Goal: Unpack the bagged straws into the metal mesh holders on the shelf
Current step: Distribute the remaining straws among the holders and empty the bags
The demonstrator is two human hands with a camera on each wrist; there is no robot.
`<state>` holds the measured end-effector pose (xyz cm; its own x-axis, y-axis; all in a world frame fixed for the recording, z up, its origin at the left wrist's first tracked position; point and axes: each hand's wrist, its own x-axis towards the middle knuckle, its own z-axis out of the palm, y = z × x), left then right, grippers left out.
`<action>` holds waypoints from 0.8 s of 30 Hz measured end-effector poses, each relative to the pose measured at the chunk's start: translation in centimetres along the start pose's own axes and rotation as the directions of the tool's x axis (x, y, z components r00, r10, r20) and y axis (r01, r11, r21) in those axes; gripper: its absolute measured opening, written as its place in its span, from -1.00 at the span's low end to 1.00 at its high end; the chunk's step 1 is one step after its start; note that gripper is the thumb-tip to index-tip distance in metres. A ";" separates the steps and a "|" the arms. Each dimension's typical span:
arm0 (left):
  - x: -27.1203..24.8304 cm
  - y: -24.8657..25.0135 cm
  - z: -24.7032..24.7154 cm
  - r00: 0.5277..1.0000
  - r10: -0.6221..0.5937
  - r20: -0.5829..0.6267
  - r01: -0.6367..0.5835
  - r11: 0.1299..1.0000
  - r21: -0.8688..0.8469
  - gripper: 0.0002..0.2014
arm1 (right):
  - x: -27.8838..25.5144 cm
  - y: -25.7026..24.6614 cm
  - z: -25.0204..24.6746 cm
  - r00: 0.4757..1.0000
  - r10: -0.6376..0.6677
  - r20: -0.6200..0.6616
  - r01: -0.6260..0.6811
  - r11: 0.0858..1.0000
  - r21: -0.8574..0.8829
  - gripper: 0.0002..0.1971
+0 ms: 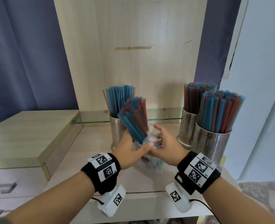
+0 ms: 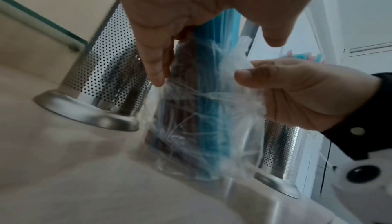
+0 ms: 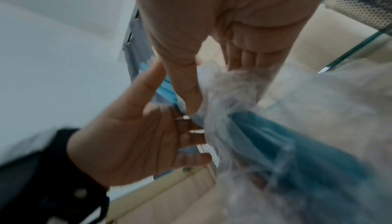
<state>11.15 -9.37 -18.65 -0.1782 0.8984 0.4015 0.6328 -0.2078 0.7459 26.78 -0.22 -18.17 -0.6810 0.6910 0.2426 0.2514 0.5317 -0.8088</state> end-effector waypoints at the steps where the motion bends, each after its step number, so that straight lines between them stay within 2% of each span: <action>1: 0.2 -0.4 0.0 1.000 -0.018 -0.002 0.018 1.000 -0.001 -0.18 | 0.2 0.3 -0.3 1.000 0.000 -0.002 0.000 1.000 0.020 -0.20; 4: 0.7 -1.7 0.0 0.998 -0.067 -0.005 0.067 0.998 0.010 -0.03 | 0.5 0.4 -0.8 0.998 -0.055 0.017 0.054 0.998 0.038 -0.79; 6: 0.8 -2.1 0.0 0.996 -0.084 -0.023 0.083 0.996 -0.019 0.00 | 0.8 0.3 -0.8 0.993 -0.108 0.038 0.110 0.993 -0.048 -0.96; 8: 0.7 -2.1 -0.2 0.994 -0.101 -0.039 0.098 0.992 -0.077 -0.04 | 1.4 0.3 -0.6 0.987 -0.139 0.078 0.144 0.988 -0.056 -0.90; 10: 0.2 -1.3 -0.7 0.994 -0.097 -0.046 0.092 0.990 -0.109 -0.10 | 1.7 0.2 -0.5 0.978 -0.106 0.179 0.097 0.994 0.057 -0.86; 13: -0.6 -1.2 -1.7 0.991 -0.087 -0.105 0.070 0.985 -0.158 -0.04 | 1.9 -0.5 0.3 0.958 -0.085 0.274 0.014 0.968 0.251 -0.86; 16: -1.3 -1.8 -2.8 0.980 -0.091 -0.174 0.061 0.984 -0.170 0.04 | 2.2 -1.6 2.3 0.962 -0.067 0.263 -0.081 0.854 0.514 -0.87; 20: -1.9 -3.1 -4.9 0.957 -0.151 -0.246 0.106 0.977 -0.187 0.05 | 2.7 -3.1 5.4 0.976 -0.031 0.216 -0.109 0.787 0.607 -0.87; 22: -2.1 -3.9 -5.8 0.949 -0.182 -0.258 0.141 0.975 -0.171 0.05 | 3.2 -3.8 6.5 0.980 -0.006 0.201 -0.118 0.791 0.601 -0.81; 24: -2.4 -4.4 -6.4 0.949 -0.205 -0.239 0.170 0.973 -0.159 -0.01 | 3.7 -4.3 7.5 0.986 -0.030 0.166 -0.062 0.850 0.523 -0.79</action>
<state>3.99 -13.03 -19.50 -0.4785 0.8030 0.3554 0.4656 -0.1112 0.8780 18.03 -3.65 -17.80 -0.7927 0.5842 0.1743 -0.1035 0.1528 -0.9828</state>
